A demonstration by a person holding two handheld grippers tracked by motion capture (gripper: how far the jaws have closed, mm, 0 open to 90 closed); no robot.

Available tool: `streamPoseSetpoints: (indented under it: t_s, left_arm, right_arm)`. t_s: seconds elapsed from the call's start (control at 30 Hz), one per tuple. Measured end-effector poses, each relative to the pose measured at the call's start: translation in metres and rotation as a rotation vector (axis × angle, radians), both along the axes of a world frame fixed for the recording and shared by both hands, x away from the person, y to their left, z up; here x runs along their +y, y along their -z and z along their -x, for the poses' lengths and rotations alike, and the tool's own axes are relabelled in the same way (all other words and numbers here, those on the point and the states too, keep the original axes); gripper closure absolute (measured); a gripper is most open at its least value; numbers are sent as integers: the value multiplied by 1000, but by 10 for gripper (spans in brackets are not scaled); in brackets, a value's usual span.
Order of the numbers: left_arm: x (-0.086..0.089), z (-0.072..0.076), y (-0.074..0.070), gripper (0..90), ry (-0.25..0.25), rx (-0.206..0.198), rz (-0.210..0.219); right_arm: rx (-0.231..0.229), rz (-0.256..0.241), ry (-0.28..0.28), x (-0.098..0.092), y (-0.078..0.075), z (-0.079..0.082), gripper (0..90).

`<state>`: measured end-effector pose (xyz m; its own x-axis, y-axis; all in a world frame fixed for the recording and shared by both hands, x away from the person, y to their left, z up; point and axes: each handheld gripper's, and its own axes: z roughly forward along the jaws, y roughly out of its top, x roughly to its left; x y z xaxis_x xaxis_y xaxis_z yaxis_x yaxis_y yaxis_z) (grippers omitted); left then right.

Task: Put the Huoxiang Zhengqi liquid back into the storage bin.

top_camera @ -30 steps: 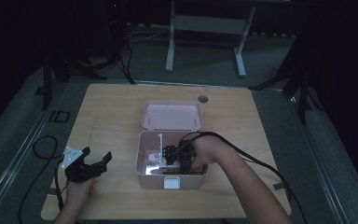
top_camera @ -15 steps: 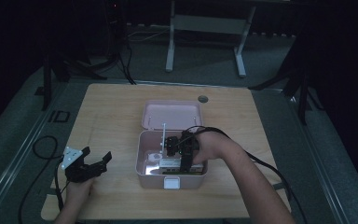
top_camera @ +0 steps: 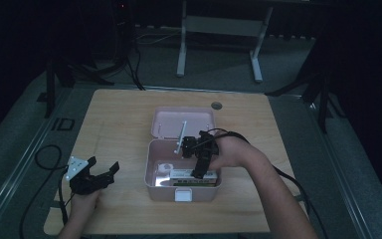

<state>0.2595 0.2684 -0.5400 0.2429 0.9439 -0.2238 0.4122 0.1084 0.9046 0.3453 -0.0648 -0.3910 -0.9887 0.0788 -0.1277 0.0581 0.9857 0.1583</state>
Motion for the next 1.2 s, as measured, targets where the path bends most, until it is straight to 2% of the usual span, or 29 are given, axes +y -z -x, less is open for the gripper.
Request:
streamPoseSetpoints:
  t_s: [0.2, 0.43, 0.6, 0.9, 1.1, 1.2]
  left_arm:
    - [0, 0, 0, 61, 0, -1, 1]
    - [0, 0, 0, 61, 2, 1, 0]
    - [-1, 0, 0, 61, 2, 2, -1]
    - [-1, 0, 0, 61, 6, 6, -8]
    - [-1, 0, 0, 61, 5, 7, -7]
    - [-1, 0, 0, 61, 6, 11, 5]
  right_arm:
    - [-31, -108, 50, -14, -13, 0, 112]
    - [-63, -257, 132, -42, -25, -2, 111]
    - [-94, -308, 185, -59, -28, -4, 111]
    - [-124, -415, 296, -92, -26, -6, 111]
    - [-150, -478, 388, -120, -17, -5, 110]
    - [-143, -536, 438, -135, -8, -3, 110]
